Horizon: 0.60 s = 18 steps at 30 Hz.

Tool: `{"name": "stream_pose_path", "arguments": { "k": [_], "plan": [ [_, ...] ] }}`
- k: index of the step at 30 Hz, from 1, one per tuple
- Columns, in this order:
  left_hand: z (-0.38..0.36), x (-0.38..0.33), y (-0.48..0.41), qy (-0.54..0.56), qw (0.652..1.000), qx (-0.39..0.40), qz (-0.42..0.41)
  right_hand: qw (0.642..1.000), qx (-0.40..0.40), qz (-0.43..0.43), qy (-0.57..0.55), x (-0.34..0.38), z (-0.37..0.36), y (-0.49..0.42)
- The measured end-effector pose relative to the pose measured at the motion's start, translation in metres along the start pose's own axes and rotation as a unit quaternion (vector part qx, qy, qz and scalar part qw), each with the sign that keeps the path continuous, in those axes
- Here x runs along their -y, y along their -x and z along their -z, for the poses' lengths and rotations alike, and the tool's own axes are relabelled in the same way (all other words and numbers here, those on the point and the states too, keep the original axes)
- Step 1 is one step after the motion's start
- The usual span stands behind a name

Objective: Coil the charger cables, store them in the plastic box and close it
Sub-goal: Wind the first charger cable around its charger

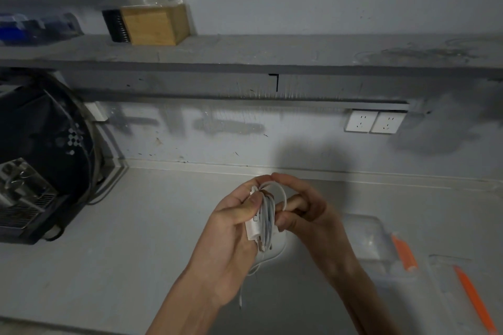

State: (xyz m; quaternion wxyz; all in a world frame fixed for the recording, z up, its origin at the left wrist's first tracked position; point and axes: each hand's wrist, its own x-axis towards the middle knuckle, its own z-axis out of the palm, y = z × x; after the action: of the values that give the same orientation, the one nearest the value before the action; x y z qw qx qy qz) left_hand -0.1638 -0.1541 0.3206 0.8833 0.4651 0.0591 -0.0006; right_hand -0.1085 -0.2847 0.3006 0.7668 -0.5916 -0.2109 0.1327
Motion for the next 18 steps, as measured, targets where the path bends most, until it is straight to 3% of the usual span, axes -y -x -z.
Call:
{"name": "stream_pose_path", "arguments": {
  "k": [9, 18],
  "plan": [
    [0.004, -0.006, -0.007, -0.004, 0.989, -0.078, -0.129, 0.988, -0.117, 0.059, 0.079, 0.011, -0.015, 0.000],
    [0.012, 0.000, -0.008, -0.137, 0.964, -0.150, -0.174, 0.924, -0.041, 0.093, 0.368, 0.025, -0.025, -0.003]
  ]
}}
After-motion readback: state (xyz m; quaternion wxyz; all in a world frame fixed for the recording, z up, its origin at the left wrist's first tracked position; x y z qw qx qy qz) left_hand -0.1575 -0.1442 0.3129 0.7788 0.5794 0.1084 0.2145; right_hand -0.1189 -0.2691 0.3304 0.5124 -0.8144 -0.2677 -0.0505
